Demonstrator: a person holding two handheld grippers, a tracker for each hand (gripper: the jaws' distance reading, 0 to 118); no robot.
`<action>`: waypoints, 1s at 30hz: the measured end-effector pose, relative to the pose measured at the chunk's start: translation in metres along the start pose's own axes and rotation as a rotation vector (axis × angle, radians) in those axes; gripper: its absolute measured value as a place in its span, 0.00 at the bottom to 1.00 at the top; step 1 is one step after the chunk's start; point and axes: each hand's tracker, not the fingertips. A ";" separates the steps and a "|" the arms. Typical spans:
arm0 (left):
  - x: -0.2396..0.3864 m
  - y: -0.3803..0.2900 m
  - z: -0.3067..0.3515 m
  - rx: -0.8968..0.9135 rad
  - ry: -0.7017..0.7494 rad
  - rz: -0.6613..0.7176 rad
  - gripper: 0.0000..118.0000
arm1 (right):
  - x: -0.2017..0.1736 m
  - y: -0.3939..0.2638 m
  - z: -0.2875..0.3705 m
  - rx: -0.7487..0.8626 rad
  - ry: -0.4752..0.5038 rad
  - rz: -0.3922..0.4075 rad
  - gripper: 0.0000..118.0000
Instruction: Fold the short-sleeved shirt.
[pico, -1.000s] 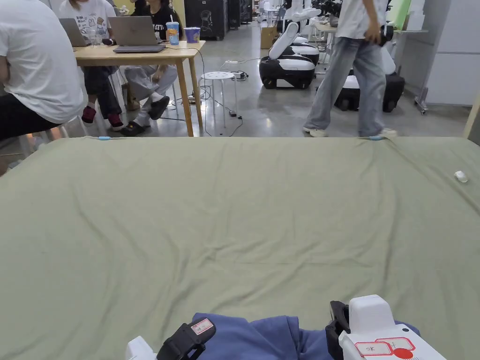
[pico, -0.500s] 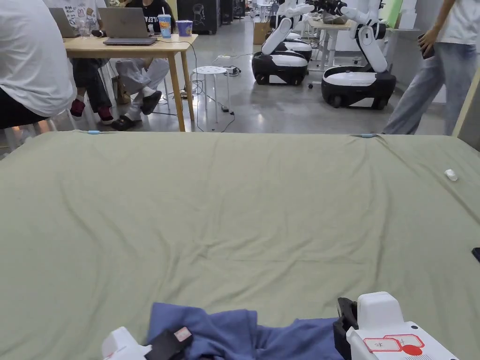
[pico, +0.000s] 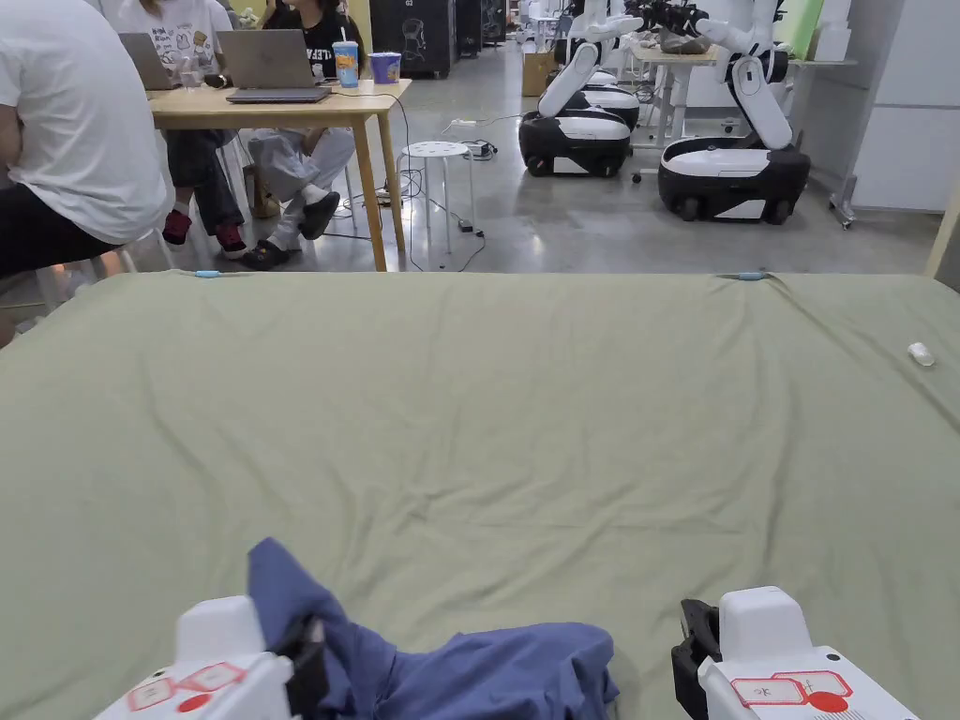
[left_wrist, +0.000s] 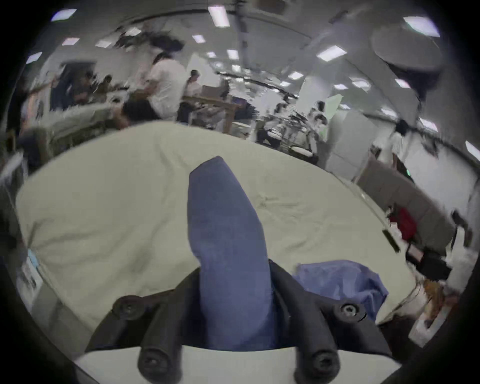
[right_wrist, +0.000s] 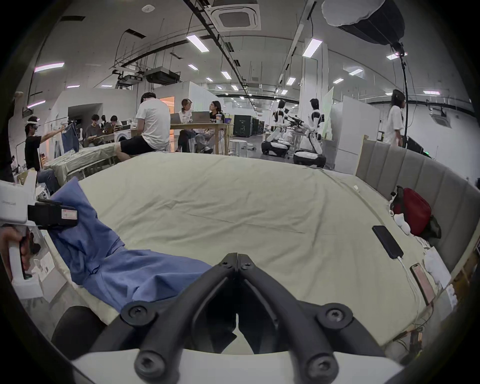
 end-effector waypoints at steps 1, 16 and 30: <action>0.023 0.001 -0.004 -0.005 -0.025 -0.066 0.12 | 0.003 -0.001 0.001 0.001 -0.005 -0.003 0.00; 0.180 -0.071 -0.080 -0.173 -0.030 -0.526 0.16 | 0.052 -0.013 0.022 0.006 -0.040 -0.067 0.00; 0.092 -0.007 -0.031 -0.099 -0.152 -0.032 0.09 | 0.036 -0.014 0.012 -0.011 0.012 -0.067 0.00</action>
